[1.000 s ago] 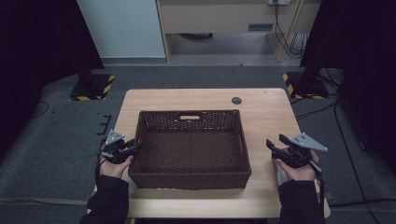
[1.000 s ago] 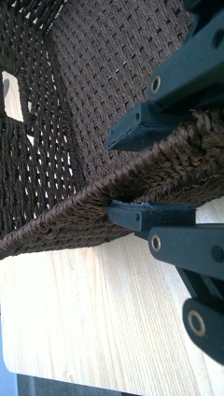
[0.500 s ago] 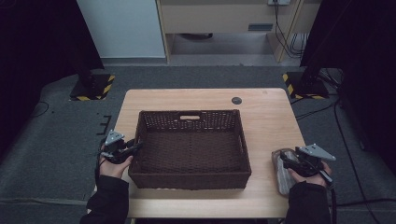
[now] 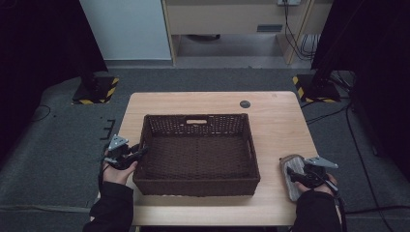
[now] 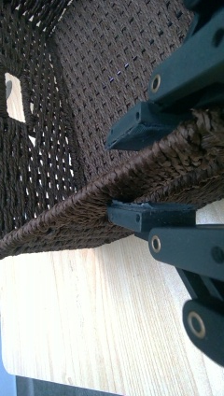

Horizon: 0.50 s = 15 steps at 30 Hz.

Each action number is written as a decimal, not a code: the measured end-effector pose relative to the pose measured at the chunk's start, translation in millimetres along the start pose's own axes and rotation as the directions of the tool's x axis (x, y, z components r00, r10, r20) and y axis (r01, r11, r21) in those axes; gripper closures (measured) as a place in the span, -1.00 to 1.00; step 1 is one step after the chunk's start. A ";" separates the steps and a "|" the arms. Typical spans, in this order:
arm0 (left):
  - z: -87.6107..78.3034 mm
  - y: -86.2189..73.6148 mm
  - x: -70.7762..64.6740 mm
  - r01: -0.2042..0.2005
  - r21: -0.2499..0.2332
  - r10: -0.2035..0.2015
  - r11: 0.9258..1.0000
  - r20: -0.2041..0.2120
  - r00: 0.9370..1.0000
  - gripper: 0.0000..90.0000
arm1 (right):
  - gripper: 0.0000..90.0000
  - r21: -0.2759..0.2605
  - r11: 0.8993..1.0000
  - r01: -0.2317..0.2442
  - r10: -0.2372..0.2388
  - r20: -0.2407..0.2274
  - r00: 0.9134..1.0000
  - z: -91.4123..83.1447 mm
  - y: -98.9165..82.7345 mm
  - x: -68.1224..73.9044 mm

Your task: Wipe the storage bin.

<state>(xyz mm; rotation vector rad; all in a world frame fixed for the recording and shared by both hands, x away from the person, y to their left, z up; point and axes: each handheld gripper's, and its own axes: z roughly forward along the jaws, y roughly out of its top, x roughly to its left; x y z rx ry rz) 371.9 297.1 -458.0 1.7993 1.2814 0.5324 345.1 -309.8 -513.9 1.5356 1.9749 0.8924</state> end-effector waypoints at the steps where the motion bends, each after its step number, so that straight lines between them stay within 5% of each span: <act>1: 0.0 -0.1 0.1 0.001 -0.001 -0.001 1.000 0.001 1.000 0.37 | -0.01 0.003 1.000 -0.001 0.001 -0.001 1.000 0.6 -0.1 0.2; 6: 0.1 -0.5 0.4 0.005 -0.004 -0.005 1.000 0.004 1.000 0.37 | 0.40 0.020 1.000 0.018 -0.018 0.006 1.000 0.7 6.1 2.1; 10: 0.2 -0.5 0.5 0.006 -0.005 -0.006 1.000 0.005 1.000 0.37 | 0.47 0.013 0.999 0.036 -0.036 -0.003 0.999 0.3 11.1 4.8; 15: 0.2 -0.4 0.5 0.005 -0.004 -0.005 1.000 0.006 1.000 0.37 | 0.49 -0.079 0.997 0.005 -0.012 -0.085 0.996 -5.0 21.0 11.6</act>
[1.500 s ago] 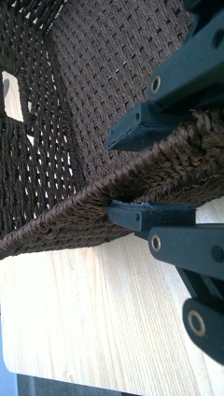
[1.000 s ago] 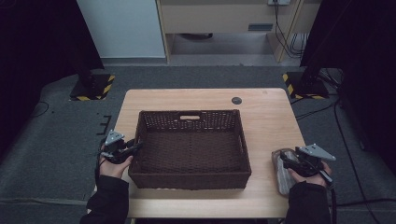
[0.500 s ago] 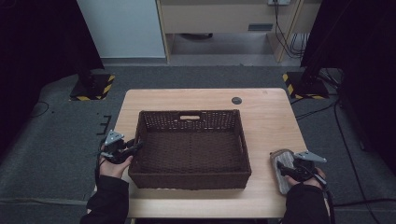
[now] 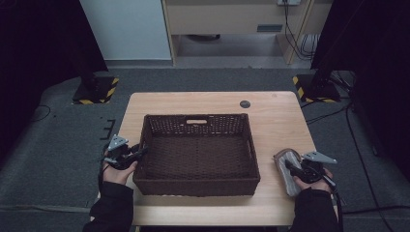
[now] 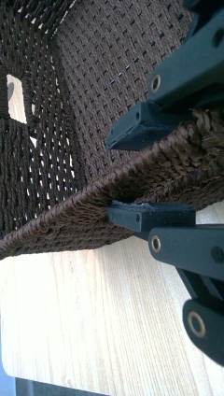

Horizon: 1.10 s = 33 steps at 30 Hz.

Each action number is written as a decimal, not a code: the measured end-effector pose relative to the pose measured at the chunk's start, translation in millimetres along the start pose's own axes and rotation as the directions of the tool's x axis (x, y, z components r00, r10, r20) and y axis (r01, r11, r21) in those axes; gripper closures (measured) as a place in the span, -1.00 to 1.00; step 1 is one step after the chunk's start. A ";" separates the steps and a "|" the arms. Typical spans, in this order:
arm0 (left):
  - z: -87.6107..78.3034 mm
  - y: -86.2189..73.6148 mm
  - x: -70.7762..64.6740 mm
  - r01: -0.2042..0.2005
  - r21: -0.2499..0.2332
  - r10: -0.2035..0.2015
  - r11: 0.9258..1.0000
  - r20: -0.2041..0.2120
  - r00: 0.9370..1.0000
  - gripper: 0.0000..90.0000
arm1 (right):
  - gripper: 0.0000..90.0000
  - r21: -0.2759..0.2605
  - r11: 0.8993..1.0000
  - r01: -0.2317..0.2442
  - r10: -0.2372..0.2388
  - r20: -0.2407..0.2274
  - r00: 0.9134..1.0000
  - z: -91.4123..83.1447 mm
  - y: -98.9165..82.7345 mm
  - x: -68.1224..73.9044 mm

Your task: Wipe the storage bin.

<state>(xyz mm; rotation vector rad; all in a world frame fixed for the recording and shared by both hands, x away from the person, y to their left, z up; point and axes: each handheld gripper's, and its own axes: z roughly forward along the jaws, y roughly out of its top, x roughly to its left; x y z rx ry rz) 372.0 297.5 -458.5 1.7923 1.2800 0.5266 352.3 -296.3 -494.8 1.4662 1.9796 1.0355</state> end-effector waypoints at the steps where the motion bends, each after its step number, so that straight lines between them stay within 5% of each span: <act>1: 0.0 0.0 0.0 0.000 0.000 0.000 1.000 0.000 1.000 0.37 | 0.49 0.000 1.000 0.000 0.000 0.000 1.000 0.0 0.0 0.0; 6: 0.1 0.2 0.1 -0.002 0.001 0.002 1.000 0.001 1.000 0.37 | 0.49 -0.117 0.993 -0.023 0.014 -0.074 0.997 -2.9 16.1 6.4; 15: 0.3 0.4 0.1 -0.005 0.002 0.005 1.000 0.002 1.000 0.37 | 0.49 -0.237 0.970 -0.052 0.016 -0.150 0.989 -1.2 43.8 16.5; 25: 0.9 1.1 0.6 -0.009 0.004 0.009 1.000 0.005 1.000 0.37 | 0.49 -0.320 0.945 -0.072 0.007 -0.199 0.980 6.3 79.1 29.0; 33: 1.5 1.5 0.8 -0.009 0.003 0.009 1.000 0.008 1.000 0.37 | 0.49 -0.337 0.938 -0.076 0.006 -0.205 0.979 19.6 95.2 32.4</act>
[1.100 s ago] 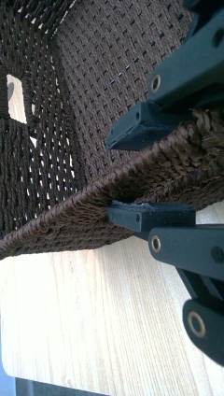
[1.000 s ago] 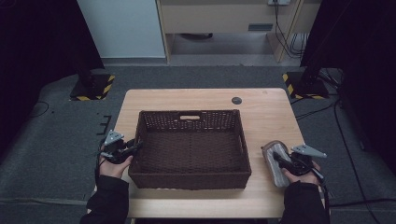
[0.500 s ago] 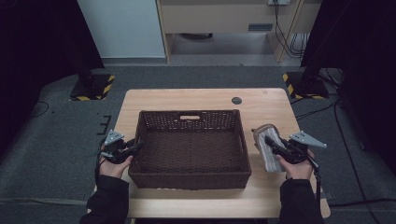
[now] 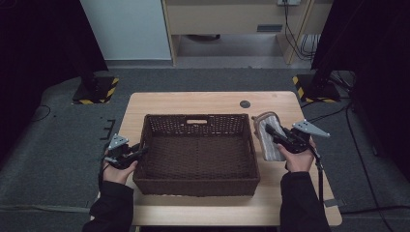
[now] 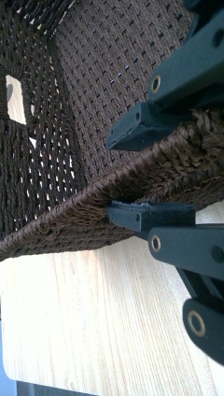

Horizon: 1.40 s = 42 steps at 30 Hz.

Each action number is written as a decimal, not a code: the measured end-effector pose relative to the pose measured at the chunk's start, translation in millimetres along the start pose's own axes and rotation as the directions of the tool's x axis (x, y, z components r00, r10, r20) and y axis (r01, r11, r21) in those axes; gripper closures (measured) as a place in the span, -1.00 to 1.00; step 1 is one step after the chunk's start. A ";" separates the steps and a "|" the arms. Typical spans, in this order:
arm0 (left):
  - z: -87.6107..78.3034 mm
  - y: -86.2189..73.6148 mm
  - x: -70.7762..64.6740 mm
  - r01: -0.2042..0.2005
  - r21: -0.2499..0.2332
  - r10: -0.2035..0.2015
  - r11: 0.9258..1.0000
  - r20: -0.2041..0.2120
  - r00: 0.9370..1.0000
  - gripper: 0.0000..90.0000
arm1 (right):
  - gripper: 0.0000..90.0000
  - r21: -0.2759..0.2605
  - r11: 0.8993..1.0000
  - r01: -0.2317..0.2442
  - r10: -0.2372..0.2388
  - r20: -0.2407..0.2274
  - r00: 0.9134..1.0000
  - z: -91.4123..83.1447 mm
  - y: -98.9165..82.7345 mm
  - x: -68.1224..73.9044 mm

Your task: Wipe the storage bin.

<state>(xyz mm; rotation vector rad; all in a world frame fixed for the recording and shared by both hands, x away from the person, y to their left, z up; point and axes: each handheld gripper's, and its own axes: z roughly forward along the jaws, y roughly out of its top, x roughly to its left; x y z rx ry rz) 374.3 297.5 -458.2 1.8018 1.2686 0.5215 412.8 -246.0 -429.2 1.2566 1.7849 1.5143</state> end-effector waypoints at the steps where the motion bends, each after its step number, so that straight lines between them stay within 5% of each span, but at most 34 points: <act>1: 0.3 0.1 0.0 0.000 -0.002 0.000 1.000 0.000 1.000 0.37 | 0.49 -0.003 1.000 -0.003 0.003 0.001 1.000 4.5 1.4 -1.0; 15: 0.7 0.4 0.3 -0.001 0.001 0.001 1.000 0.003 1.000 0.37 | 0.49 0.019 1.000 0.008 -0.008 0.002 1.000 43.6 5.4 -4.7; 32: 0.8 0.6 -0.2 -0.006 0.002 0.006 1.000 0.000 1.000 0.37 | 0.51 0.100 0.994 -0.037 0.033 0.033 0.999 82.8 -29.2 -13.1; 38: 0.8 0.6 -0.2 -0.007 0.001 0.007 1.000 0.000 1.000 0.37 | 0.51 0.211 0.978 0.000 -0.012 0.057 0.998 95.1 -47.6 -11.2; 42: 0.8 0.6 -0.1 -0.007 0.001 0.007 1.000 0.001 1.000 0.37 | 0.52 0.256 0.966 -0.024 0.008 0.065 0.998 99.9 -61.8 -13.6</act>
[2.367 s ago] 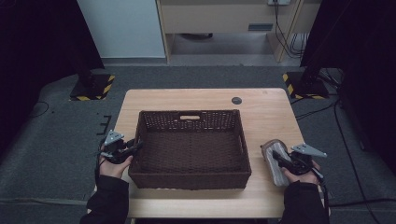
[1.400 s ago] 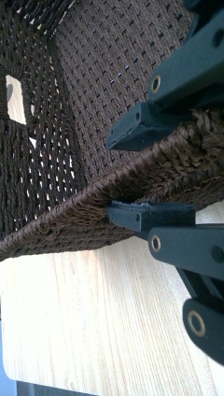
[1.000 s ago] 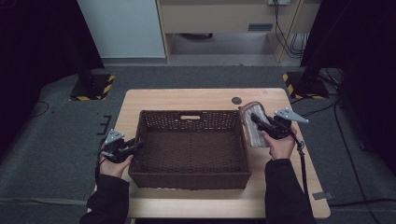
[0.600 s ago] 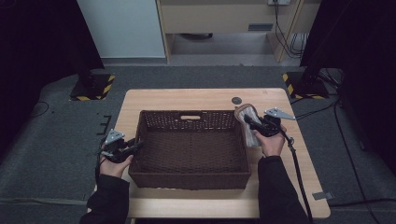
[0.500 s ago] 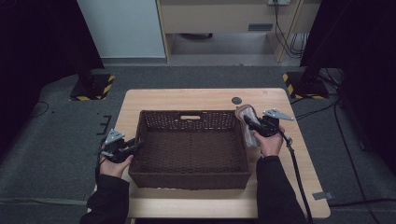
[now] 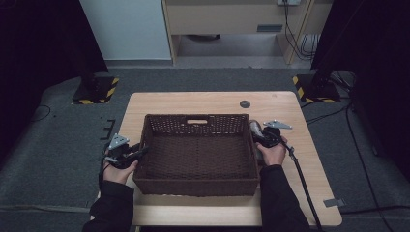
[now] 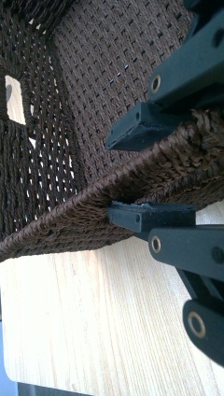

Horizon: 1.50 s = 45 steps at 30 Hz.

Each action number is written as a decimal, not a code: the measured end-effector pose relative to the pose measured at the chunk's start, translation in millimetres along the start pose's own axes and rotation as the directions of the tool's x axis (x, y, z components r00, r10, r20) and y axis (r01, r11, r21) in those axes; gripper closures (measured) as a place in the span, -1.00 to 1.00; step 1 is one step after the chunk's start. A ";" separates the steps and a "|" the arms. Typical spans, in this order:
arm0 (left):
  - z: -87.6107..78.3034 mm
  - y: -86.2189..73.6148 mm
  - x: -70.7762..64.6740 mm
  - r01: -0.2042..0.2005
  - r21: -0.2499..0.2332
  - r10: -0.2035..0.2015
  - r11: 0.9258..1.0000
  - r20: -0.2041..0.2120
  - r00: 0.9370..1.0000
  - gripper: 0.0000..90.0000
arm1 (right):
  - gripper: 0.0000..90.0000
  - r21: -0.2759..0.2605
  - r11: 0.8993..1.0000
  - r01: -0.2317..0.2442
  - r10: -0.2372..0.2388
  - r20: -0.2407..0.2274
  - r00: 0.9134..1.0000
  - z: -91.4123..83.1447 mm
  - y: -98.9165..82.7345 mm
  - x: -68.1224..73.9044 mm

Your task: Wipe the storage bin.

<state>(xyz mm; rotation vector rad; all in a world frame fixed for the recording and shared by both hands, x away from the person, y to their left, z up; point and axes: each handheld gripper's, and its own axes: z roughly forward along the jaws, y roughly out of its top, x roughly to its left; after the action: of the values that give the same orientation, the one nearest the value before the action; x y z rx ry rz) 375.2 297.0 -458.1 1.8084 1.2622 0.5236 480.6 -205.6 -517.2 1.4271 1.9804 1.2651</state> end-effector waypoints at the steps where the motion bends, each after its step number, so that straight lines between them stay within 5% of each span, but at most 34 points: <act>1: 0.0 0.0 0.0 0.000 0.000 0.000 1.000 0.000 1.000 0.37 | 0.52 0.012 1.000 -0.004 0.003 0.004 1.000 1.5 -2.9 -0.6; 11: 0.1 -0.6 0.9 0.009 -0.003 -0.009 1.000 0.007 1.000 0.36 | 0.53 0.007 1.000 -0.002 0.002 0.024 1.000 -6.9 2.9 -4.7; 16: 0.1 -0.6 0.6 0.009 -0.004 -0.009 1.000 0.006 1.000 0.36 | 0.55 -0.139 0.990 -0.014 0.015 0.008 1.000 -48.5 30.4 -8.8; 21: 0.1 -0.5 0.4 0.006 -0.004 -0.006 1.000 0.004 1.000 0.36 | 0.55 -0.215 0.977 -0.010 -0.008 -0.081 0.997 -76.1 47.6 4.6; 29: 0.0 -0.1 0.1 0.003 0.000 -0.003 1.000 0.001 1.000 0.36 | 0.55 -0.128 0.992 0.018 -0.029 -0.089 0.996 -60.1 33.0 13.7; 30: 0.1 0.0 0.1 0.002 0.001 -0.002 1.000 0.001 1.000 0.36 | 0.55 -0.139 0.990 -0.012 0.000 -0.091 0.996 -54.8 26.7 11.5; 37: 0.0 0.0 -0.1 0.001 0.001 -0.001 1.000 -0.001 1.000 0.36 | 0.56 -0.103 0.994 -0.026 0.020 -0.063 0.998 -46.0 17.1 10.8; 42: 0.0 0.0 -0.1 0.001 0.001 -0.001 1.000 -0.001 1.000 0.36 | 0.56 0.021 1.000 0.001 0.000 -0.034 0.999 -27.1 -5.0 11.2; 45: 0.0 0.0 -0.1 0.001 0.001 -0.001 1.000 -0.001 1.000 0.36 | 0.56 0.032 0.999 -0.017 0.018 -0.019 1.000 -17.3 -17.8 10.3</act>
<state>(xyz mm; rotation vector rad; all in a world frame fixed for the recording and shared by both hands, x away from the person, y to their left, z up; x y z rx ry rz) 375.1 296.9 -458.1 1.8083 1.2643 0.5230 454.0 -205.3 -521.3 1.4551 2.0133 1.2648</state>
